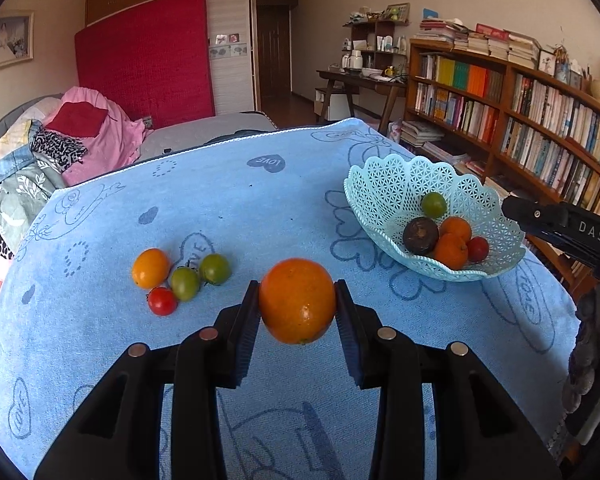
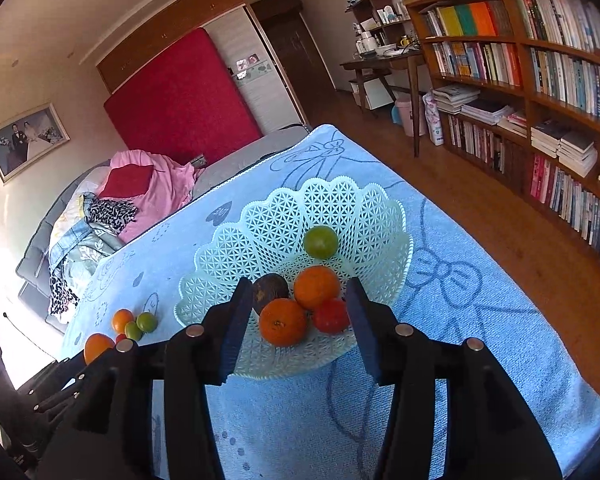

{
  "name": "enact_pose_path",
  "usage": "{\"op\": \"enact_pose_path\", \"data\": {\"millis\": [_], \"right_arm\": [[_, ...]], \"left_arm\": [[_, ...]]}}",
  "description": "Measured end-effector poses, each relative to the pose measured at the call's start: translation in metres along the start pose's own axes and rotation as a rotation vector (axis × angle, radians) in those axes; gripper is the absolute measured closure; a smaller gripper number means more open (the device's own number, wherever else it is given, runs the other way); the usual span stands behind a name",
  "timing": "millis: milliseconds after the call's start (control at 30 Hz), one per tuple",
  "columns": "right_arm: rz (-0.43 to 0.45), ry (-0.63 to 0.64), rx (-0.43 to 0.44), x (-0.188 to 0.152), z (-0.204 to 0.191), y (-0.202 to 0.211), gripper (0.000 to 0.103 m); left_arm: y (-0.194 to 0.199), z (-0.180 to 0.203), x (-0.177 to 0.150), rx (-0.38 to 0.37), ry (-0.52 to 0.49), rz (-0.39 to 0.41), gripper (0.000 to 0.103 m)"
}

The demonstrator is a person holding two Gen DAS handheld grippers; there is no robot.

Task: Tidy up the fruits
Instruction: 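Carry the red tomato into the basket and open the right gripper while the left carries the orange, then lower the small orange into the basket and open the left gripper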

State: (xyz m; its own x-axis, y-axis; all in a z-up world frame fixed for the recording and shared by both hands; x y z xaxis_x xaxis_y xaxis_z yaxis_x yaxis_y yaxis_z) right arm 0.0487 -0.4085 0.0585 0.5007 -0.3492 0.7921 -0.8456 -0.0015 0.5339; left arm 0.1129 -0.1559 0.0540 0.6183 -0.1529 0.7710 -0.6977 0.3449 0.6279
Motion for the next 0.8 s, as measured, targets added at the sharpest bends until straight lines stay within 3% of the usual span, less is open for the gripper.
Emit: {"op": "enact_pose_path", "data": {"millis": [300, 533, 800], "right_arm": [[0.052, 0.013, -0.014, 0.009, 0.000, 0.016, 0.033], [0.085, 0.008, -0.030, 0.016, 0.004, 0.026, 0.032], [0.107, -0.007, -0.045, 0.020, 0.010, 0.034, 0.031]], "left_arm": [[-0.011, 0.045, 0.018, -0.071, -0.052, 0.013, 0.066], [-0.025, 0.073, 0.025, -0.120, -0.073, 0.007, 0.066], [-0.044, 0.087, 0.030, -0.125, -0.074, -0.015, 0.066]]}}
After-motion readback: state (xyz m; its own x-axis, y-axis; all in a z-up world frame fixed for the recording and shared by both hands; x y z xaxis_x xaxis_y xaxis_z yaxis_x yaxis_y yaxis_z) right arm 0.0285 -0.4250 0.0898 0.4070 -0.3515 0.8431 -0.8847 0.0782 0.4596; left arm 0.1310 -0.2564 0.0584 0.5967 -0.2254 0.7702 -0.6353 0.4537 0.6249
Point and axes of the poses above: each gripper's, at about its wrist camera, not at the fingertips, and y roughly against the way its jaws point, z to its right, x to its top, the point moved 3 cm from there along -y, roughly the way its jaws point, and after that the axes turned 9 degrees about y, right-handed, at the moved point
